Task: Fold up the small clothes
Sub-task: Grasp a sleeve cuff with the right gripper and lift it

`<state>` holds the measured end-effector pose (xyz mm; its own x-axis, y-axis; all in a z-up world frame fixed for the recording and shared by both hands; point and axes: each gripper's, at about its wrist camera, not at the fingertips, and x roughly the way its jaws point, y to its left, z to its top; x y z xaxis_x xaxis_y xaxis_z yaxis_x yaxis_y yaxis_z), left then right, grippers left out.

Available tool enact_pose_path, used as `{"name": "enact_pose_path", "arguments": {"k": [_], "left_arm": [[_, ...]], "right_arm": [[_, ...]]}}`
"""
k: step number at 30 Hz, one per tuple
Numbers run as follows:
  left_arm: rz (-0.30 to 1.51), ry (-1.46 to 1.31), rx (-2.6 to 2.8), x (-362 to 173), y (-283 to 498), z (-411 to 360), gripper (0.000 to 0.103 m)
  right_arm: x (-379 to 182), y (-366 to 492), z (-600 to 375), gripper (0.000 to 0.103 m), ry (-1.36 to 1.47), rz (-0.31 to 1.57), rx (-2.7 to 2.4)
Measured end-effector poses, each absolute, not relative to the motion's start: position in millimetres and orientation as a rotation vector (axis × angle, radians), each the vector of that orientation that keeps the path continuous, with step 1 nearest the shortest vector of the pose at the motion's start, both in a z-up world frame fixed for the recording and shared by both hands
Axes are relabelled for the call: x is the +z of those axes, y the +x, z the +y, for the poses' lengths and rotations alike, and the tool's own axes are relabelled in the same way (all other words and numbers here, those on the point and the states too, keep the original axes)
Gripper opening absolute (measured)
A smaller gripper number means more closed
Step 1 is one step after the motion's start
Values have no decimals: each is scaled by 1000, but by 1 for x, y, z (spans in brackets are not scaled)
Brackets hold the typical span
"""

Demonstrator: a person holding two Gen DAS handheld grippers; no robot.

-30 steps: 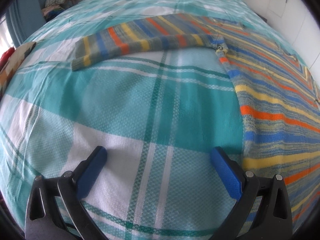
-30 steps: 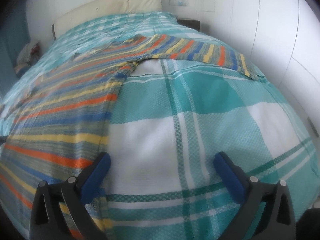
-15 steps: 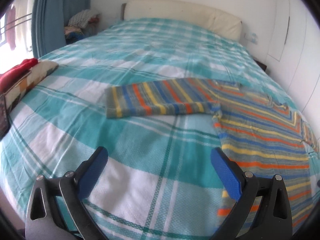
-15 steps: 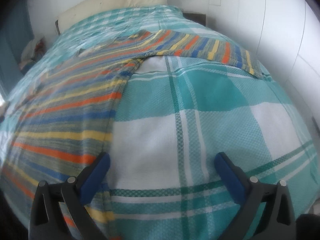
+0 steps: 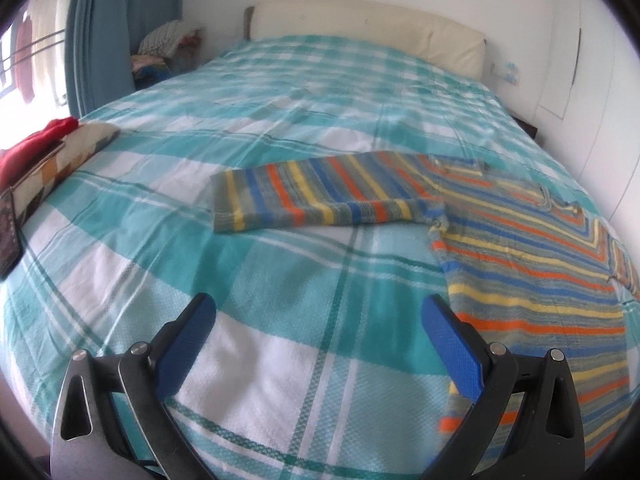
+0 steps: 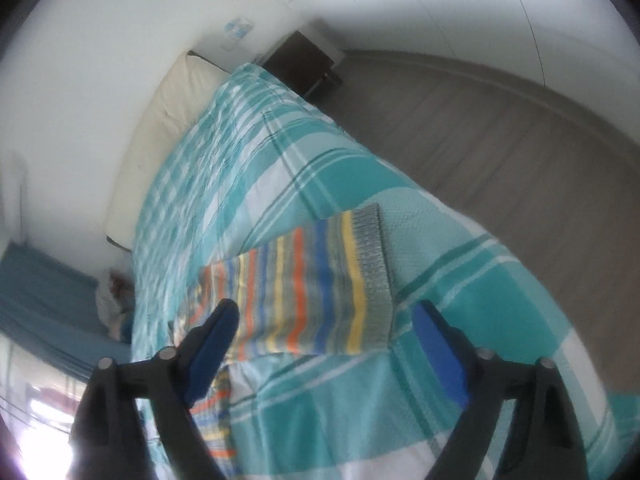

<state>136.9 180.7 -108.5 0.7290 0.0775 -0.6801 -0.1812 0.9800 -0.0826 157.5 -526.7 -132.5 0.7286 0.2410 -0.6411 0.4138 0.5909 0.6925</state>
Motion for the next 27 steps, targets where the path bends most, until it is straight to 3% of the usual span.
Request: {"name": "enact_pose_path", "arguments": {"k": [7,9,11,14,18,23,27], "left_arm": [[763,-172,165,-115,140,186,102],[774,-173,166,-117,141,185,102],[784,-168,165,-119,142,183,102],[779,-154,162,-118,142,180,102],[765,-158,146,-113,140,178,102],[763,-162,129,-109,141,176,102],[759,-168,127,-107,140,178,102]], "right_arm": [[-161,181,-532,53,939,825,-164],[-167,186,-531,41,919,847,-174],[-169,191,-529,3,870,878,-192],[-153,188,-526,2,815,851,-216],[-91,186,-500,2,641,762,-210],[-2,217,-417,2,479,691,-7],[29,253,-326,2,405,704,178]]}}
